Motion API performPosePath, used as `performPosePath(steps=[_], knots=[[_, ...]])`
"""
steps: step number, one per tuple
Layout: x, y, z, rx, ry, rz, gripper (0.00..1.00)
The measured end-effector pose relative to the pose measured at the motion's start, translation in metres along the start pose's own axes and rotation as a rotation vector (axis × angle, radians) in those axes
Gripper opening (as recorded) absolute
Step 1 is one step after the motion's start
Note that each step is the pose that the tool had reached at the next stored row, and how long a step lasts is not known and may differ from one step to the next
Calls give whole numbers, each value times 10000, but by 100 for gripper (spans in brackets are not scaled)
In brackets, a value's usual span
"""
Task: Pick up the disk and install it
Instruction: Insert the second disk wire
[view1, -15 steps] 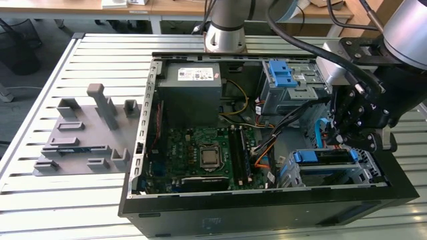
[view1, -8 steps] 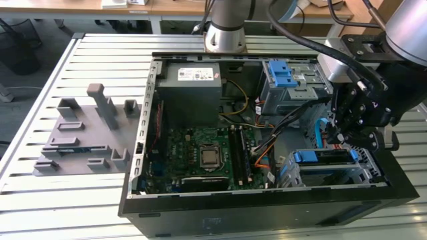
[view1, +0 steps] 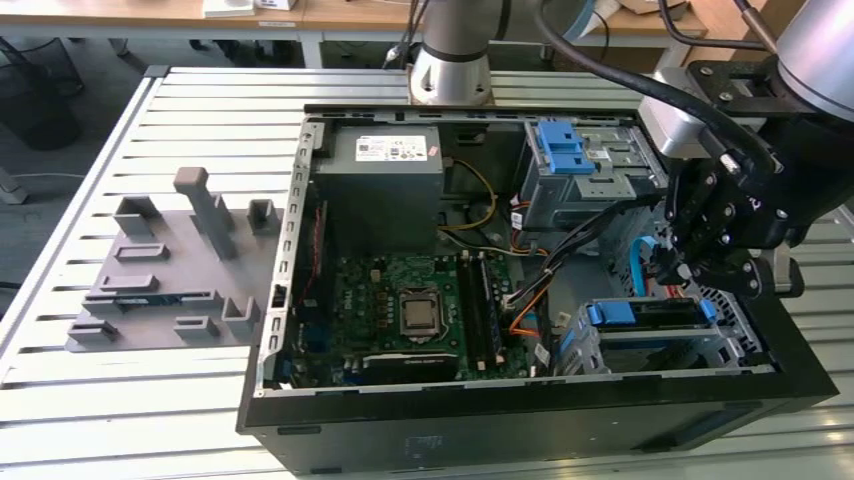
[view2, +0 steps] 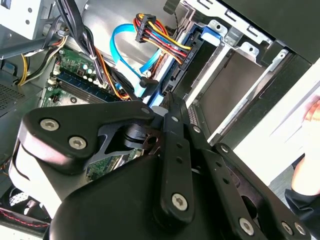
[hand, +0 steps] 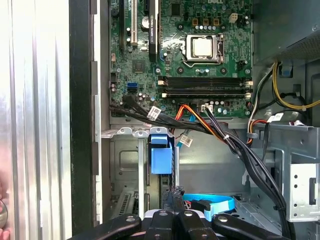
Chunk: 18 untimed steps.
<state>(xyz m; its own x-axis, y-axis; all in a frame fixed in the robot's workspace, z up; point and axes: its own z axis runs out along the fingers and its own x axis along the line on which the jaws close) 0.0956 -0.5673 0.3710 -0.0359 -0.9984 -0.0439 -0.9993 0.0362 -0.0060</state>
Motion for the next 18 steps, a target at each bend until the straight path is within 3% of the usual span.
performPosePath(steps=[5,12,13,14,18], knots=[[-5,0,-2,0,4,0,11],[-73,3,2,0,1,0,11],[-81,3,-5,0,3,0,11],[-86,3,-66,0,1,0,11],[-98,3,-66,0,2,0,11]])
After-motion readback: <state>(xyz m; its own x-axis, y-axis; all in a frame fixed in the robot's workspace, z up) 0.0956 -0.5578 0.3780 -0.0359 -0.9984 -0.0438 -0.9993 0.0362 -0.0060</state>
